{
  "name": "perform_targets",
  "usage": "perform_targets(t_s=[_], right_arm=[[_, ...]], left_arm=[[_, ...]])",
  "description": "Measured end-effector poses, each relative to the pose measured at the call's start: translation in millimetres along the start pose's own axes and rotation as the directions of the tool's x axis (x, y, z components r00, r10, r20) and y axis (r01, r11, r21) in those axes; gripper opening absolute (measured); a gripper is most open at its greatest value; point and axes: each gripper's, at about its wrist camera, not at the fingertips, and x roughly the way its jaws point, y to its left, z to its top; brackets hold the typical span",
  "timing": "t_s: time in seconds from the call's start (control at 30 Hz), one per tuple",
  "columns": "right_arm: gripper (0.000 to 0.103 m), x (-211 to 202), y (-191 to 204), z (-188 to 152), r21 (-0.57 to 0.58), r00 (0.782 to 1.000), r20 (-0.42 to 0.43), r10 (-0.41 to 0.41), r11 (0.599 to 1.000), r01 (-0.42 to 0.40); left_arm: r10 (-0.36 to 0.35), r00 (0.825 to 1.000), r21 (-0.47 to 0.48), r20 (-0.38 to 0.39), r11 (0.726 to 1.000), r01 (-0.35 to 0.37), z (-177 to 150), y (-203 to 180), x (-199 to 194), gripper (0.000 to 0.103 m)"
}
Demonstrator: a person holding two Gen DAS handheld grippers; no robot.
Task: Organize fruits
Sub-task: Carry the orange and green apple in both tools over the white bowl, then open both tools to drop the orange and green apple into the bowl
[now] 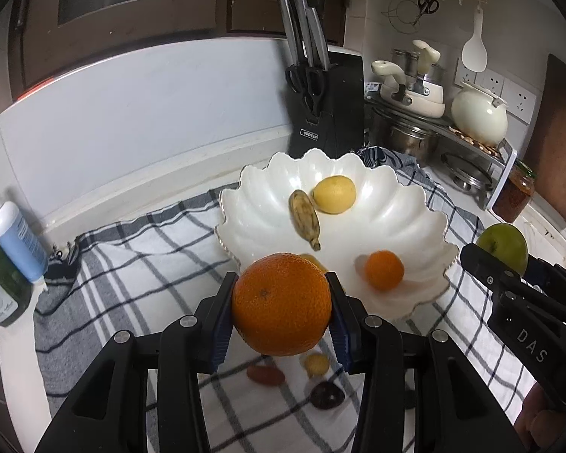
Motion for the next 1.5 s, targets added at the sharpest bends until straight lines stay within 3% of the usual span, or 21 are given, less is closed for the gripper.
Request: perform_targets(t_s=[0.47,1.27,1.37,1.43,1.5], right_arm=[[0.048,38,-7,20,0.001,1.000,-0.016,-0.002,1.000,0.002],[0.049,82,1,23,-0.017,0.996,-0.087,-0.014,1.000,0.013],[0.062,79,-1,23,-0.015,0.997,-0.070,-0.033,0.999,0.032],[0.076,75,-2,24,-0.009,0.998,-0.053,-0.043,0.999,0.043],[0.076,70,-3,25,-0.005,0.998,-0.037,-0.053,0.999,0.053]], left_arm=[[0.022,1.000,0.002,-0.006,1.000,-0.022,27,0,36,0.044],[0.019,0.996,-0.008,-0.087,1.000,-0.020,30,7,84,0.045],[0.017,0.995,-0.011,-0.094,1.000,-0.019,28,8,84,0.050],[0.031,0.997,-0.006,-0.076,0.999,-0.032,28,7,80,0.066],[0.036,0.997,-0.007,-0.062,0.999,-0.037,30,8,74,0.068]])
